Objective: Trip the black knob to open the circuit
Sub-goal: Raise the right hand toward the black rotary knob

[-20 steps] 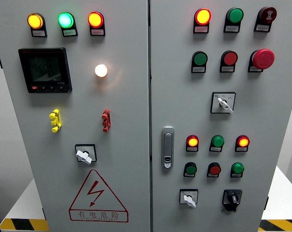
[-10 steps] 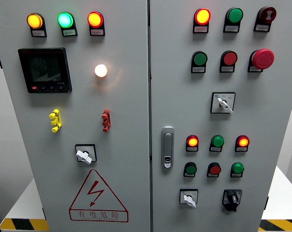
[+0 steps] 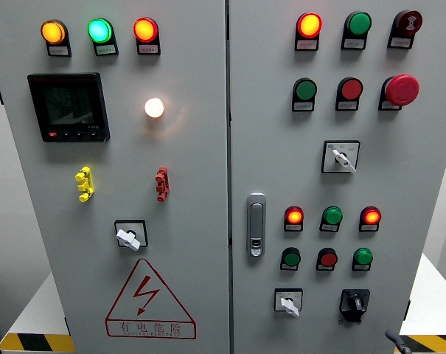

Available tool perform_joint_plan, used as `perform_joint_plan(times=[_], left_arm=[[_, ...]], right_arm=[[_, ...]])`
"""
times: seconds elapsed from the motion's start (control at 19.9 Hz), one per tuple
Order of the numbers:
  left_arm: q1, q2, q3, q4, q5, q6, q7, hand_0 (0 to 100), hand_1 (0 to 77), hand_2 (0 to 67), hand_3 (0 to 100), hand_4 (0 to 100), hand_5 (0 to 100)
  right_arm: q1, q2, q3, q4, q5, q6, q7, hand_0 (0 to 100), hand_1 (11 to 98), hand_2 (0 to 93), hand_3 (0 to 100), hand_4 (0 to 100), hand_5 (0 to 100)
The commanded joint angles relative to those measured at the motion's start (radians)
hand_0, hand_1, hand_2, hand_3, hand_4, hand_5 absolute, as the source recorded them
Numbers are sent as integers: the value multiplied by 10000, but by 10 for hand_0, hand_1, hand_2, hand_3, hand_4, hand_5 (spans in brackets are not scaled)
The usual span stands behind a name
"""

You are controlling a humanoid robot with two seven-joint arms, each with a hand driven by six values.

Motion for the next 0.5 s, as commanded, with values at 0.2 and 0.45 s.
perform_joint_plan(times=[0.2,0.45], left_arm=[[-14,1,0,0,0,0,0,0,30,130,213,66,15],[-14,1,0,0,0,0,0,0,30,130,213,66,15]], right_arm=[[316,-14,-211,-15,288,5,-174,1000,653,17,924,991,1000],[592,1,-411,-15,579,35,-435,1000,661,18,926,991,1000]])
